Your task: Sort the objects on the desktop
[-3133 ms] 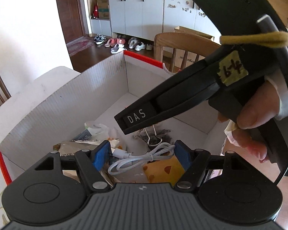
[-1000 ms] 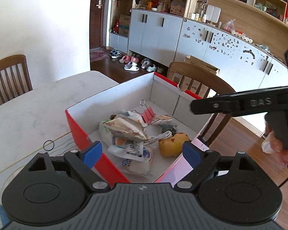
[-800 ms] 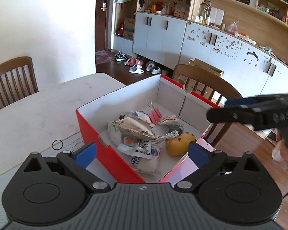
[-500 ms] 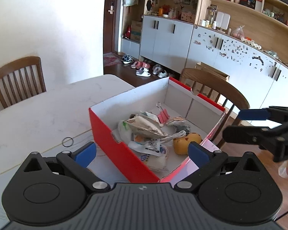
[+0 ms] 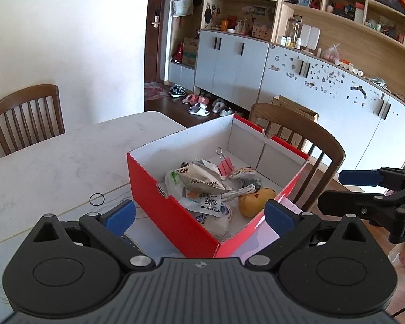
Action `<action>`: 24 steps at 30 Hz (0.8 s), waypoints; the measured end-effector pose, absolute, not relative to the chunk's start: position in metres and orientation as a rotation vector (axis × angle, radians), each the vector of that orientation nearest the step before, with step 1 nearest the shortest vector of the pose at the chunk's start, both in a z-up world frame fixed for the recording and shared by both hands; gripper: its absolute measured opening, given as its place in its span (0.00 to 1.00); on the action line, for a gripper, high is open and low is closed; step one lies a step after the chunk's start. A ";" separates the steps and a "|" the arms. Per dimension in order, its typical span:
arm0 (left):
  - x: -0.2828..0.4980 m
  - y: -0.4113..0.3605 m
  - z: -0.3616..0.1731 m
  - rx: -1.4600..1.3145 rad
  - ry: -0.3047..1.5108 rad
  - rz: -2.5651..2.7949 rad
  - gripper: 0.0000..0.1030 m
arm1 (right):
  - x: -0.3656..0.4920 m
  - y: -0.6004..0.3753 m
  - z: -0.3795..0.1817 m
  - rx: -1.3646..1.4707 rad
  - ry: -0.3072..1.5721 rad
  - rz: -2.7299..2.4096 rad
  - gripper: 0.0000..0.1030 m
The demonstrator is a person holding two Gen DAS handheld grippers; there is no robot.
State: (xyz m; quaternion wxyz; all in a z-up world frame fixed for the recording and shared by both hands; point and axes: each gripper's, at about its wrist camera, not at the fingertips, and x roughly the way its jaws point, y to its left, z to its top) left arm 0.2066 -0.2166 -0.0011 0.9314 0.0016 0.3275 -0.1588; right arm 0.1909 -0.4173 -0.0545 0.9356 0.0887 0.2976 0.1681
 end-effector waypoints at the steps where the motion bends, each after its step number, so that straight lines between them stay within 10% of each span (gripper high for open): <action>1: 0.206 -0.217 -0.002 0.004 0.670 -0.327 0.99 | 0.189 -0.418 -0.055 0.185 0.609 0.341 0.99; 24: 0.209 -0.225 -0.021 0.034 0.751 -0.347 0.99 | 0.170 -0.415 -0.070 0.138 0.623 0.296 0.99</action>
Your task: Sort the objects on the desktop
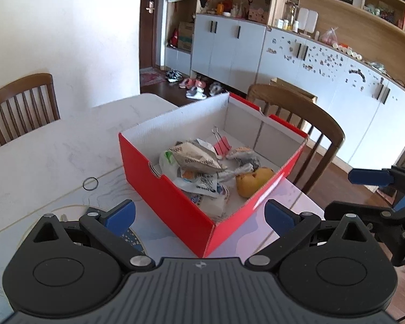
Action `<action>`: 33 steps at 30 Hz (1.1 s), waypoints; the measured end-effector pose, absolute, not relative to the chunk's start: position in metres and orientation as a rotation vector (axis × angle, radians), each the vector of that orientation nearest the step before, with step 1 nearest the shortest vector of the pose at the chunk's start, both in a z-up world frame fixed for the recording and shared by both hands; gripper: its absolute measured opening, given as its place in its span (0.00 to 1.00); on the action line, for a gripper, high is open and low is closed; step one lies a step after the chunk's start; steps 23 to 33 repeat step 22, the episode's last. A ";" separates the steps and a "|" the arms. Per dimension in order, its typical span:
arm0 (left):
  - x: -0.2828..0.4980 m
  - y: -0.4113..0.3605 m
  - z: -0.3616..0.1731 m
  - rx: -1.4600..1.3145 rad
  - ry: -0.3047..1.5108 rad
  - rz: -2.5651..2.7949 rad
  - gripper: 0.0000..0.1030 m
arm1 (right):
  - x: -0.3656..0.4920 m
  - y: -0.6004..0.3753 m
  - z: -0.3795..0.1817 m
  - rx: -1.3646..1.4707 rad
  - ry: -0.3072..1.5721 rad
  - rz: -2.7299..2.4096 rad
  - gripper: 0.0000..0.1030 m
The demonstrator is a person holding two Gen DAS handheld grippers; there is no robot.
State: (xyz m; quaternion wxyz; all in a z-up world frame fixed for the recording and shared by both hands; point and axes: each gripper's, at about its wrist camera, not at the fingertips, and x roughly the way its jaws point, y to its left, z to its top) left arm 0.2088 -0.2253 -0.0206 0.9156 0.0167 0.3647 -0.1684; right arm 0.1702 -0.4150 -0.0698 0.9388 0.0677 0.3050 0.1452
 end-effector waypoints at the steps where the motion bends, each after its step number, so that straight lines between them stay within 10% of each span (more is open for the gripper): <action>1: 0.209 -0.225 -0.022 0.035 0.755 -0.352 0.99 | 0.170 -0.415 -0.070 0.139 0.623 0.295 0.99; 33: 0.201 -0.222 -0.019 0.055 0.724 -0.350 0.99 | 0.170 -0.412 -0.074 0.162 0.623 0.259 0.99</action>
